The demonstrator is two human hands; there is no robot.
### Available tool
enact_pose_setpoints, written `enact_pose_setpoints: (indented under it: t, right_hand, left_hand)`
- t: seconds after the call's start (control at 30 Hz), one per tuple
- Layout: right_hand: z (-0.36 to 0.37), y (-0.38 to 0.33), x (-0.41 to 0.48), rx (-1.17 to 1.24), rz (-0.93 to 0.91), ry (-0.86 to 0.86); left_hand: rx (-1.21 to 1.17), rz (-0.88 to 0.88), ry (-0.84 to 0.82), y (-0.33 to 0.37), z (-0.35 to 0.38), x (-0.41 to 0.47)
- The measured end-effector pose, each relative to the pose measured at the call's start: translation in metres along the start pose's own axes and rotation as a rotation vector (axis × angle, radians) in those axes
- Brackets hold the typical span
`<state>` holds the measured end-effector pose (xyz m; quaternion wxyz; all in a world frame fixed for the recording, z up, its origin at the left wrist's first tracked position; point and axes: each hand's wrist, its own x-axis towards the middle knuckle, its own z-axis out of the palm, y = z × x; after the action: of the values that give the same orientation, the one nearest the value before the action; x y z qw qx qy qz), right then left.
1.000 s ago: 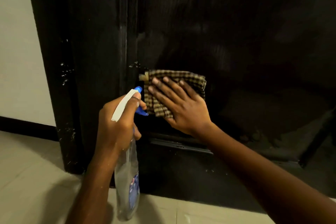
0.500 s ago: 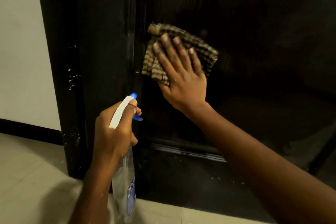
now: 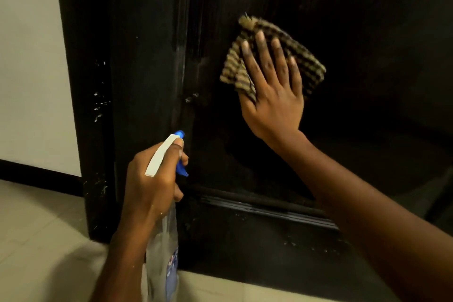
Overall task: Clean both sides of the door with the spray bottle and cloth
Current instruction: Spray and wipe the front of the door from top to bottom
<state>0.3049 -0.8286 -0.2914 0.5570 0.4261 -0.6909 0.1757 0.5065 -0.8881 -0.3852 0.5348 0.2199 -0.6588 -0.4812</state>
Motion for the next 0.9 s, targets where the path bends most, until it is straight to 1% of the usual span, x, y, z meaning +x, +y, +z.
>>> enact_pose_setpoints:
  t: [0.1, 0.17, 0.23, 0.27, 0.33, 0.43, 0.53, 0.6, 0.63, 0.73, 0.8, 0.87, 0.9]
  right_hand:
    - [0.002, -0.025, 0.032, 0.018, -0.084, 0.028]
    - [0.009, -0.037, 0.033, 0.017, -0.219, 0.040]
    - [0.020, -0.045, 0.023, 0.029, -0.394, 0.026]
    - [0.026, -0.049, 0.013, 0.045, -0.466, 0.014]
    - [0.038, -0.054, -0.011, 0.076, -0.550, -0.015]
    - [0.047, -0.051, -0.041, 0.059, -0.710, -0.096]
    - [0.042, -0.038, -0.040, 0.046, -0.861, -0.173]
    - [0.035, -0.033, -0.022, 0.060, -0.858, -0.145]
    - [0.031, -0.031, -0.008, 0.054, -0.811, -0.108]
    - [0.019, -0.033, 0.035, 0.039, -0.564, 0.006]
    - [0.016, -0.043, 0.051, 0.041, -0.418, 0.045]
    - [0.019, -0.058, 0.047, 0.066, -0.371, 0.041]
    - [0.023, -0.062, 0.038, 0.089, -0.392, 0.035]
  left_hand:
    - [-0.009, 0.014, 0.063, 0.002, -0.005, 0.001]
    - [-0.005, 0.024, 0.100, 0.001, -0.010, 0.003]
    - [-0.004, 0.038, 0.119, 0.001, -0.014, 0.004]
    - [-0.004, 0.048, 0.122, 0.001, -0.016, 0.004]
    - [-0.005, 0.061, 0.123, 0.002, -0.019, 0.004]
    - [-0.013, 0.061, 0.139, 0.003, -0.023, 0.003]
    - [-0.010, 0.050, 0.142, 0.003, -0.024, 0.002]
    - [-0.017, 0.043, 0.134, 0.003, -0.023, 0.000]
    - [-0.012, 0.045, 0.125, 0.003, -0.022, 0.000]
    - [0.010, 0.052, 0.110, -0.002, -0.017, 0.000]
    - [0.011, 0.049, 0.102, -0.001, -0.015, 0.000]
    - [-0.008, 0.046, 0.101, 0.001, -0.013, -0.001]
    - [-0.020, 0.042, 0.102, 0.003, -0.013, -0.001]
